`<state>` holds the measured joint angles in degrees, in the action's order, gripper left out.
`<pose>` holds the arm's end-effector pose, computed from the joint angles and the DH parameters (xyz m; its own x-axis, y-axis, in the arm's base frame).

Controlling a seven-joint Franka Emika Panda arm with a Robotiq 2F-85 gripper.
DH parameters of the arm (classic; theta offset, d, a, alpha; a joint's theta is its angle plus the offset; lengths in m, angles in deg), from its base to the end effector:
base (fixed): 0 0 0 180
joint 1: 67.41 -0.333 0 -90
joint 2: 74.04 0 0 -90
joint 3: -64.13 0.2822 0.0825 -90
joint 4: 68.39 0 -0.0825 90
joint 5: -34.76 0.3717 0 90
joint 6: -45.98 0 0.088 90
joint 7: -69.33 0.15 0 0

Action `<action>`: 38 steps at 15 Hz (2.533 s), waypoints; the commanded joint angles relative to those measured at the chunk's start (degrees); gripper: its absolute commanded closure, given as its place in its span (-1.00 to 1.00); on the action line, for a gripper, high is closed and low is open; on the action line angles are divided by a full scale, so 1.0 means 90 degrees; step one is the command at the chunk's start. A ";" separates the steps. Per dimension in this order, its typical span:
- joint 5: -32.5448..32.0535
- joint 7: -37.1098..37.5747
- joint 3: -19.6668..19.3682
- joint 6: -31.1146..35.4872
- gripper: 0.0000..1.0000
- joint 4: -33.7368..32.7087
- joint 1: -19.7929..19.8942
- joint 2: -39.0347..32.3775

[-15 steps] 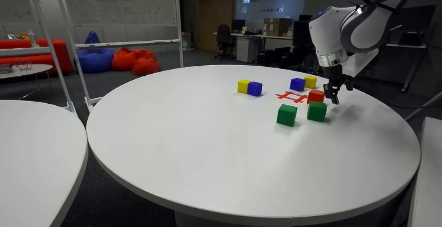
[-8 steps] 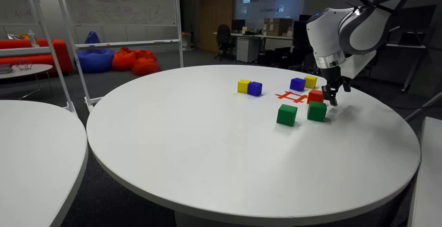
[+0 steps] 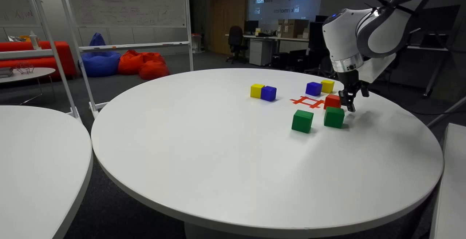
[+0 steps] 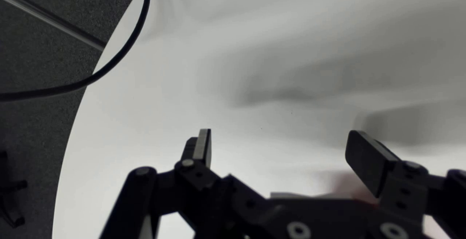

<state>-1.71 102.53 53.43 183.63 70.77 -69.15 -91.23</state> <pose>0.4200 -0.0970 0.1070 0.9577 -0.2265 -0.1772 -0.1239 -0.8811 0.4564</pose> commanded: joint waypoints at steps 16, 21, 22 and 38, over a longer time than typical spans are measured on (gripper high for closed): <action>0.0011 -0.0032 0.0152 -0.0022 -1.00 -0.0483 -0.0238 -0.0200; -0.0028 -0.0005 0.0102 0.0043 -1.00 -0.0399 -0.0201 -0.0098; -0.0051 -0.0002 0.0070 0.0056 -1.00 -0.0363 -0.0180 -0.0049; 0.0003 0.0001 -0.0062 -0.0021 -1.00 -0.0507 -0.0112 -0.0177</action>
<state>-1.74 102.46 52.67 183.57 66.49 -70.33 -92.78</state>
